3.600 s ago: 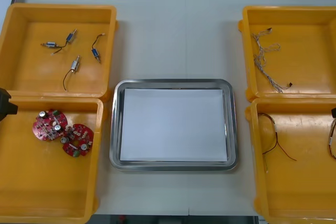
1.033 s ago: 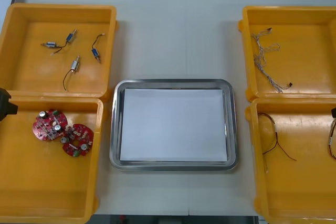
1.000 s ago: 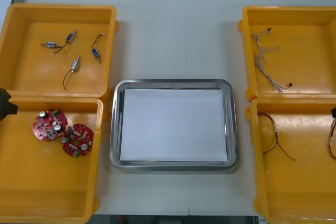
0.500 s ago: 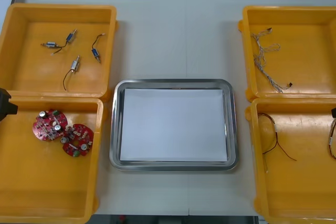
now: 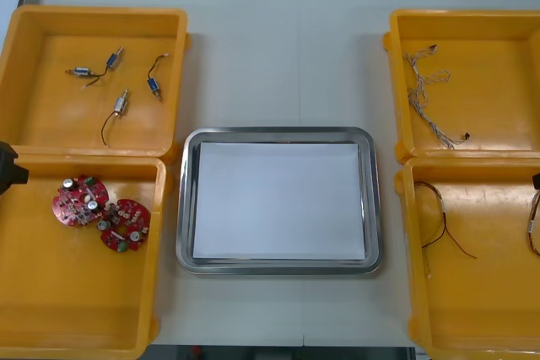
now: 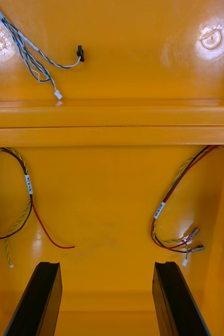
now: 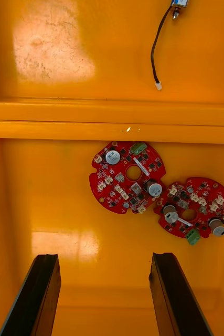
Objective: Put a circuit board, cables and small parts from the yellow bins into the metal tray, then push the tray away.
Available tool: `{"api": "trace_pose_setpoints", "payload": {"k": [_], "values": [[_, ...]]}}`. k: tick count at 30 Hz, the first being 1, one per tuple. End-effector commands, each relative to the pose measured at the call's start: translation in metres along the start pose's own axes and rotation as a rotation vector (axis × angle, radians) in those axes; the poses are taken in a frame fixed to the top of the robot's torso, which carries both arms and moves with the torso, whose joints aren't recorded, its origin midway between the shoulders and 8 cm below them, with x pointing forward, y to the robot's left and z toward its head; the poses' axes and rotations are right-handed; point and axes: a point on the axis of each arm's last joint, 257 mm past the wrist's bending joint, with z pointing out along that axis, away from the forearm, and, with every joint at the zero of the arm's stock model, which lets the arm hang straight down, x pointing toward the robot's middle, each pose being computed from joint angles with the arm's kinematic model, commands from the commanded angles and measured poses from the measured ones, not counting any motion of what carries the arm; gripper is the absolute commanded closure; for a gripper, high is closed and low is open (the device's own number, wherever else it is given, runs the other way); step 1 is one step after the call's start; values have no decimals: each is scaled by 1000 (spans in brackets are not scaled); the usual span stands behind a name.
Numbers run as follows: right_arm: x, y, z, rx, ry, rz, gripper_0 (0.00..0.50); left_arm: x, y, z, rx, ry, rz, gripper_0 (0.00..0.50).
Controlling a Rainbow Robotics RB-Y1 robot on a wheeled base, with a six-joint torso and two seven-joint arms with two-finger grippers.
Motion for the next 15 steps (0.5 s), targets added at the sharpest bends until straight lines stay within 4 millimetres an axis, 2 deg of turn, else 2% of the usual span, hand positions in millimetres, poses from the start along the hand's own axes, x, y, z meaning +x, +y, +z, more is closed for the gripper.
{"api": "trace_pose_setpoints", "payload": {"k": [1, 6, 7, 15], "values": [[1, -4, -4, -4, -15, 51, 0, -1, -2, -4, 7, -26, 61, 0], [1, -4, -4, -4, -15, 51, 0, -1, -2, -4, 7, -26, 61, 0], [1, -4, -4, -4, -15, 51, 0, 22, -2, 10, 16, 44, 44, 0], [1, -4, -4, -4, -15, 51, 0, 26, 0, 12, -2, 59, 40, 0]]}}
